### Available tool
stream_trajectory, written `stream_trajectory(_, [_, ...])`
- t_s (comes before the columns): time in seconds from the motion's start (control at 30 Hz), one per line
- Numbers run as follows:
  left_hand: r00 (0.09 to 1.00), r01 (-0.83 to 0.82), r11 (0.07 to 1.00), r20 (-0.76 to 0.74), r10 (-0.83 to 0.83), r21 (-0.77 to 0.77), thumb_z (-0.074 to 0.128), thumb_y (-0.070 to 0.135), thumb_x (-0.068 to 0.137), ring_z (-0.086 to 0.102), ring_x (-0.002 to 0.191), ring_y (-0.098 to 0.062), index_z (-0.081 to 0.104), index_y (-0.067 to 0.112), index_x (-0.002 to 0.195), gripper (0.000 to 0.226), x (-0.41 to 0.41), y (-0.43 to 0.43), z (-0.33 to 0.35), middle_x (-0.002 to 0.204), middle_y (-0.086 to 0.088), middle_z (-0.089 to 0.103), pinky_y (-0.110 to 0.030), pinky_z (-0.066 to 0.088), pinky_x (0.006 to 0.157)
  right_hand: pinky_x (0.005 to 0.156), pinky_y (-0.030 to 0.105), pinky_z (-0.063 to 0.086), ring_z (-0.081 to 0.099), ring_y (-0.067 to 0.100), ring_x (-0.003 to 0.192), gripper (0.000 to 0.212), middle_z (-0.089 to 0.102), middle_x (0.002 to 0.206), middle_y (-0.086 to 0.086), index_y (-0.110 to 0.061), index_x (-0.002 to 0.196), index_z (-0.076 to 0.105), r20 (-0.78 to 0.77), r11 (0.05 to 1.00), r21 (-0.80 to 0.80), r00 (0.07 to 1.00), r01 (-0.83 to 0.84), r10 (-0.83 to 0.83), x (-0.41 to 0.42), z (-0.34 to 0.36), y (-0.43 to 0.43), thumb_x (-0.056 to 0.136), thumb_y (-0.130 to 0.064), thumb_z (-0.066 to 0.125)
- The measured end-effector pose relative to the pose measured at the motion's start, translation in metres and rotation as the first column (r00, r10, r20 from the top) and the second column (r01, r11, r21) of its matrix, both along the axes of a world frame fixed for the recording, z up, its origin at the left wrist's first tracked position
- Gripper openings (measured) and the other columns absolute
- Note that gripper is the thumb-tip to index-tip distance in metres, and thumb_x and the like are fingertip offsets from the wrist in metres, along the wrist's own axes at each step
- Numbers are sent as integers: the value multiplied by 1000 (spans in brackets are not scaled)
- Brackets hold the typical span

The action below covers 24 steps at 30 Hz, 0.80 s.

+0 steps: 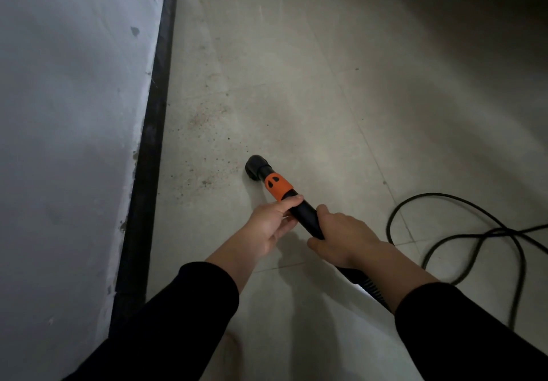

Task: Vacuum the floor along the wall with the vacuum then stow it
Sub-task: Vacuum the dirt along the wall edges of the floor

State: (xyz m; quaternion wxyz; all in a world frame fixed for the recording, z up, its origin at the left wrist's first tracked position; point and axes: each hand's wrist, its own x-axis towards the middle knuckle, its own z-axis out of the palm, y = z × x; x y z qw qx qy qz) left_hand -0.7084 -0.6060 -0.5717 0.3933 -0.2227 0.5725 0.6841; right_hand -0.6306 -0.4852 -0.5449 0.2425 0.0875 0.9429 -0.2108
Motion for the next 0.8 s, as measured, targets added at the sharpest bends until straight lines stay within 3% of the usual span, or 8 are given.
stream_trajectory(0.23, [996, -46, 997, -74, 41, -66, 76, 17, 82, 68, 95, -15, 65, 6, 94, 20, 1, -12, -6, 101, -11, 71, -25, 53, 88, 49, 26, 28, 43, 12, 60, 30, 40, 75, -5, -18, 102, 30, 45, 997, -74, 999, -9, 13, -6, -7, -8, 92, -34, 54])
stream_trajectory(0.53, [992, -102, 990, -82, 94, -101, 78, 18, 80, 68, 95, -15, 65, 4, 99, 28, 0, -41, -5, 103, -11, 71, -23, 54, 85, 53, 29, 34, 50, 19, 69, 28, 46, 81, -1, -18, 101, 34, 84, 988, -140, 993, -66, 78, -17, -9, -29, 91, -34, 54])
stream_trajectory(0.8, [984, -165, 980, -85, 156, -108, 77, 17, 81, 67, 95, -17, 64, 5, 93, 21, 3, -61, -3, 102, -11, 70, -25, 54, 86, 58, 31, 37, 53, 23, 75, 28, 47, 84, 1, -17, 102, 35, 87, 979, -153, 985, -134, 149, -23, -6, -46, 91, -34, 55])
